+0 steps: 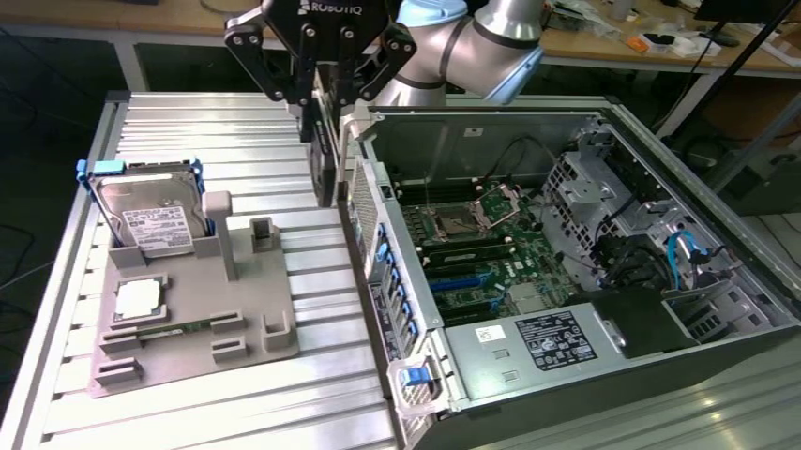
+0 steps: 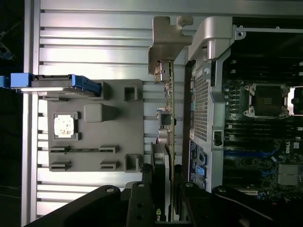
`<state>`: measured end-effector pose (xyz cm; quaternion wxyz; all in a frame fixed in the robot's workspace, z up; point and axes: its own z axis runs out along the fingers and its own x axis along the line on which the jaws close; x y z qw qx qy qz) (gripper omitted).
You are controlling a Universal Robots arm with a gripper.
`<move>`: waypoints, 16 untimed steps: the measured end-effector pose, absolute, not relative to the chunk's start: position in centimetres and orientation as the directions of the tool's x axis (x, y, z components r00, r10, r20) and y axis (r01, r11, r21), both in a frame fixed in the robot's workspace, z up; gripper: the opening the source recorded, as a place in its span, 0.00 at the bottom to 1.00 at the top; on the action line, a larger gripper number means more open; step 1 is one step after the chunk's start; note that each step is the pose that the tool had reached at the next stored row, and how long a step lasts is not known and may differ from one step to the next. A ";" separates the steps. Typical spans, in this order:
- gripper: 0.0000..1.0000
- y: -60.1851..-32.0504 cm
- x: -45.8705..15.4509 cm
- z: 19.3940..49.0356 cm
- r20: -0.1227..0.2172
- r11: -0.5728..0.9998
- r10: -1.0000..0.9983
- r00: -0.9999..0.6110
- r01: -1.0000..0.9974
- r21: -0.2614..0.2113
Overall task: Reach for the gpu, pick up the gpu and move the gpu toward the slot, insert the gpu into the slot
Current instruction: 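Pick up the gpu and move the gpu toward the slot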
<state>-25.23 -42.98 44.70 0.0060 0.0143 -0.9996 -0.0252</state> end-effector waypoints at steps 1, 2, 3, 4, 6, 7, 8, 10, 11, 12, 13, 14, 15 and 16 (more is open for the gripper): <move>0.27 -43.0 -25.1 44.7 0.011 0.998 -0.029 -1.000 -0.028 0.050; 0.27 -43.0 -24.9 44.7 0.011 0.998 -0.029 -1.000 -0.028 0.050; 0.27 -43.0 -24.7 44.7 0.011 0.998 -0.029 -1.000 -0.028 0.050; 0.27 -43.0 -24.5 44.7 0.011 0.998 -0.029 -1.000 -0.028 0.050; 0.27 -43.0 -24.2 44.7 0.011 0.998 -0.029 -1.000 -0.028 0.050; 0.27 -43.0 -24.0 44.7 0.011 0.998 -0.029 -1.000 -0.028 0.050; 0.27 -43.0 -23.8 44.7 0.011 0.998 -0.029 -1.000 -0.028 0.050; 0.27 -43.0 -23.4 44.7 0.011 0.998 -0.029 -1.000 -0.028 0.050; 0.27 -43.0 -23.2 44.7 0.011 0.998 -0.029 -1.000 -0.028 0.050; 0.27 -43.0 -23.0 44.7 0.011 0.998 -0.029 -1.000 -0.028 0.050; 0.27 -43.0 -22.7 44.7 0.011 0.998 -0.029 -1.000 -0.028 0.050; 0.27 -43.0 -22.3 44.7 0.011 0.998 -0.029 -1.000 -0.028 0.050; 0.27 -43.0 -22.1 44.7 0.011 0.998 -0.029 -1.000 -0.028 0.050; 0.27 -43.0 -21.8 44.7 0.011 0.998 -0.029 -1.000 -0.028 0.050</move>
